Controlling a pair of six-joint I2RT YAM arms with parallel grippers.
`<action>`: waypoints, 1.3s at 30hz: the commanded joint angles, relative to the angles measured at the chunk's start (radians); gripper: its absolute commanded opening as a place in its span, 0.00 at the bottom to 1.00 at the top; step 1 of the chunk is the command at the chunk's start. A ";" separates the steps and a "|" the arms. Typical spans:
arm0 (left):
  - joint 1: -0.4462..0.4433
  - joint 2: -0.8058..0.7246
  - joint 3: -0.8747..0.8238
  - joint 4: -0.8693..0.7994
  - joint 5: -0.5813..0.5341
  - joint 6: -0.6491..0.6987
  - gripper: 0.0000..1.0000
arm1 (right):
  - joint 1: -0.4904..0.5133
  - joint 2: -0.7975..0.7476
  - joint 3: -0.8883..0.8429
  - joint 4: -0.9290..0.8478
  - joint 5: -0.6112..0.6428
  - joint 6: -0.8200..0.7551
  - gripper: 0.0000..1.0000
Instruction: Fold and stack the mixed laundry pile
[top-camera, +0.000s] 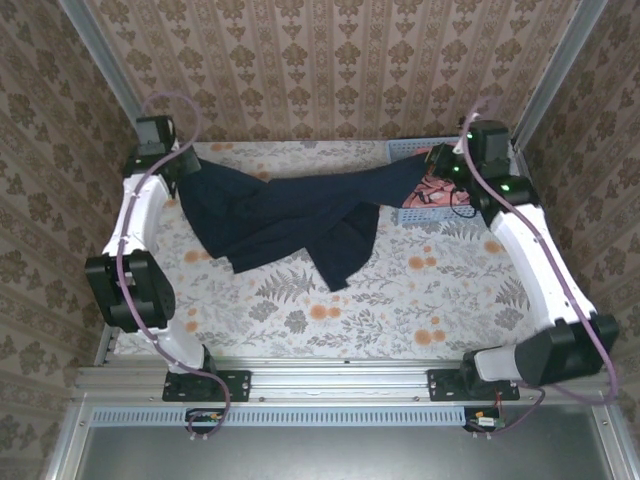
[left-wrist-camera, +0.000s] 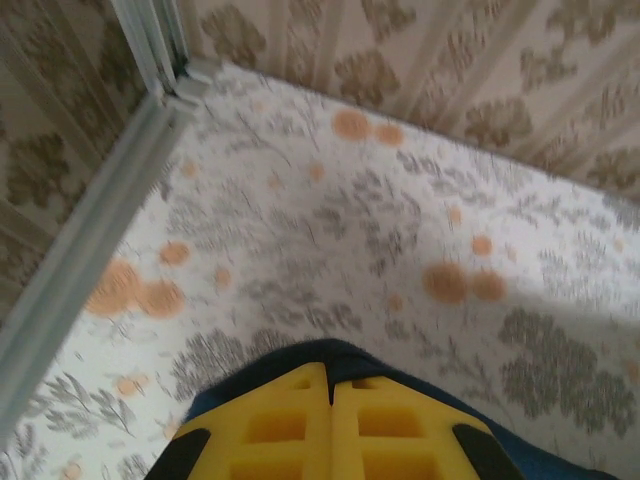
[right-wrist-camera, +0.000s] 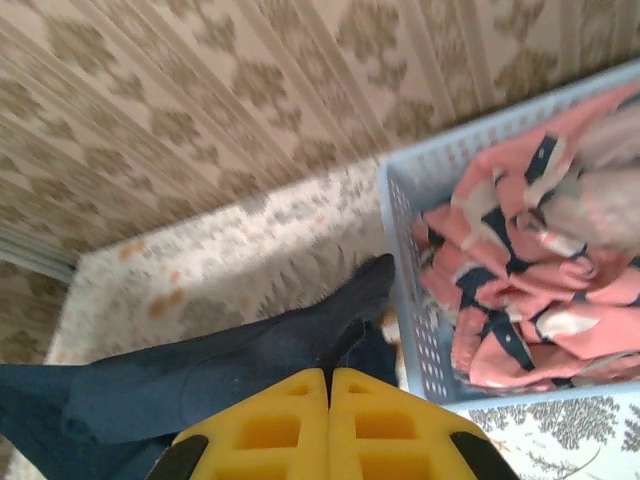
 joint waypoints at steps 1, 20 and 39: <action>0.041 0.122 0.123 0.023 -0.004 0.035 0.00 | -0.016 -0.055 -0.032 -0.055 -0.008 0.020 0.00; -0.003 0.478 0.489 -0.254 0.015 0.056 1.00 | -0.055 -0.126 -0.256 0.022 -0.052 0.116 0.00; -0.216 -0.227 -0.739 0.171 0.110 -0.301 0.90 | -0.008 -0.018 -0.366 0.151 -0.046 0.130 0.00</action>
